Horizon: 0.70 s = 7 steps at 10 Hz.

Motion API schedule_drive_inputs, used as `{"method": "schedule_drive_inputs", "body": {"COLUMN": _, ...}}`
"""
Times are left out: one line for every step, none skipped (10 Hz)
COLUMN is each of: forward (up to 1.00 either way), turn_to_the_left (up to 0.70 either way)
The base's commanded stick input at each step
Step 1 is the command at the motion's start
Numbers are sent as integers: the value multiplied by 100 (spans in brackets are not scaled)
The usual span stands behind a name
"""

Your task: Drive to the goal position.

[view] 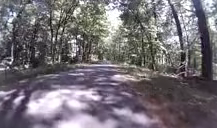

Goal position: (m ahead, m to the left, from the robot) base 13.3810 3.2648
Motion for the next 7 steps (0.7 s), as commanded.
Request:
{"method": "schedule_drive_inputs", "body": {"forward": 45, "turn_to_the_left": 0}}
{"method": "schedule_drive_inputs", "body": {"forward": 45, "turn_to_the_left": 0}}
{"method": "schedule_drive_inputs", "body": {"forward": 45, "turn_to_the_left": 0}}
{"method": "schedule_drive_inputs", "body": {"forward": 45, "turn_to_the_left": 0}}
{"method": "schedule_drive_inputs", "body": {"forward": 45, "turn_to_the_left": 0}}
{"method": "schedule_drive_inputs", "body": {"forward": 45, "turn_to_the_left": 0}}
{"method": "schedule_drive_inputs", "body": {"forward": 45, "turn_to_the_left": 0}}
